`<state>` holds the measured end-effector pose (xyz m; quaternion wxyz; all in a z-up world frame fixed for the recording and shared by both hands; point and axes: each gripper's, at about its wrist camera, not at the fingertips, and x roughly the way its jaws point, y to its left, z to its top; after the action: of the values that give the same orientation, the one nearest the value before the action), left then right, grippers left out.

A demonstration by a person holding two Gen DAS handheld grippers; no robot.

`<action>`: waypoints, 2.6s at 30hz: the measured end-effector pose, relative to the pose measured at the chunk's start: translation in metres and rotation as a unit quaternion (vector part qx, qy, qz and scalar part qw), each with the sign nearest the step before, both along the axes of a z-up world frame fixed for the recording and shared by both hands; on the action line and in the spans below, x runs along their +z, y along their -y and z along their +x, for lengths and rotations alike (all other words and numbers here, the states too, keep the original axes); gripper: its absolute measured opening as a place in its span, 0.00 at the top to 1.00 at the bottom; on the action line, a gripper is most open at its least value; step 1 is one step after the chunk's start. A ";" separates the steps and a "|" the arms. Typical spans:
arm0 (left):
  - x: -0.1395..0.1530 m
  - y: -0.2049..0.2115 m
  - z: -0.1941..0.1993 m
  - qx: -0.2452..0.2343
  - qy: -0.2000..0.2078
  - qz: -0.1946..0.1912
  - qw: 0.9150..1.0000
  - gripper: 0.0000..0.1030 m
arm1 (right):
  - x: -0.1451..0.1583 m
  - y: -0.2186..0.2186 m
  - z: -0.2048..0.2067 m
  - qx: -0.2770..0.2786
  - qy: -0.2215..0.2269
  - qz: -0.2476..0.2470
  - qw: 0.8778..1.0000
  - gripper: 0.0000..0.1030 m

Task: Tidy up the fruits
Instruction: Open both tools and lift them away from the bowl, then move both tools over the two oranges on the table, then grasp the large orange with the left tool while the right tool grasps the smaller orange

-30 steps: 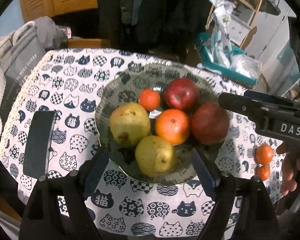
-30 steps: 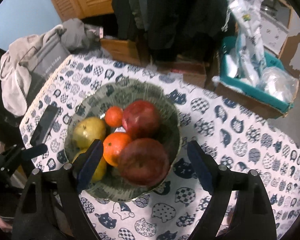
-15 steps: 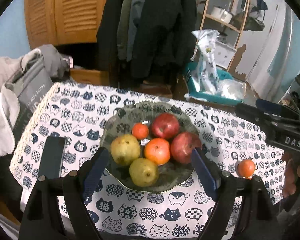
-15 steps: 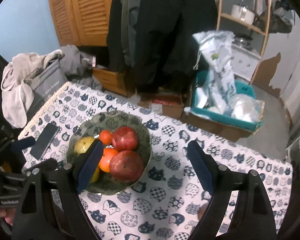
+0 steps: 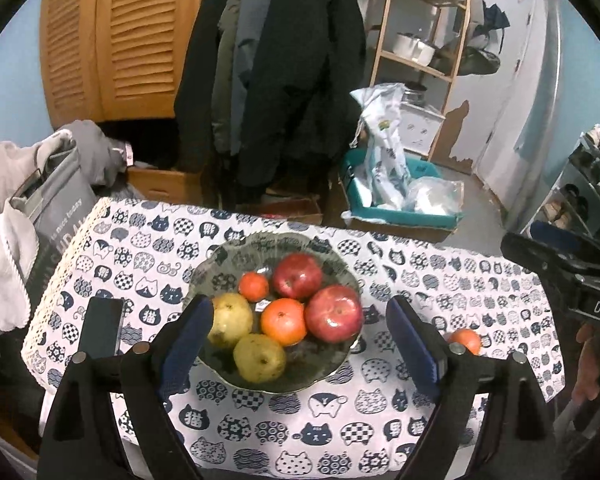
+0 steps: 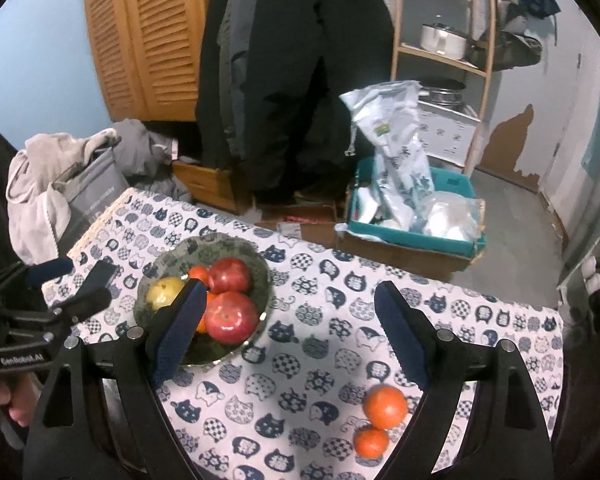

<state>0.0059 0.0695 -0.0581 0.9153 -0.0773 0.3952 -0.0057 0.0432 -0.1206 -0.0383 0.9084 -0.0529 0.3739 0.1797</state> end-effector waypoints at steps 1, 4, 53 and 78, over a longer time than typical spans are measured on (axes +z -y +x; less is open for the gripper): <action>0.002 0.002 0.000 -0.003 0.002 0.000 1.000 0.13 | 0.001 0.004 -0.001 -0.004 0.000 0.000 1.000 0.16; 0.005 0.011 0.000 -0.011 0.005 -0.001 1.000 0.13 | 0.003 0.020 -0.006 -0.018 0.000 0.001 1.000 0.16; -0.146 0.146 0.034 -0.124 -0.167 0.070 0.976 0.10 | -0.197 0.120 -0.017 -0.120 -0.257 -0.032 0.958 0.24; -0.154 0.178 0.045 -0.149 -0.177 0.056 0.971 0.10 | -0.211 0.147 -0.025 -0.135 -0.273 -0.020 0.952 0.63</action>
<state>0.0511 -0.1083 -0.2123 0.8224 0.0335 0.5579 -0.1061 0.0178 -0.2673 -0.2489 0.7864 0.0307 0.6145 0.0551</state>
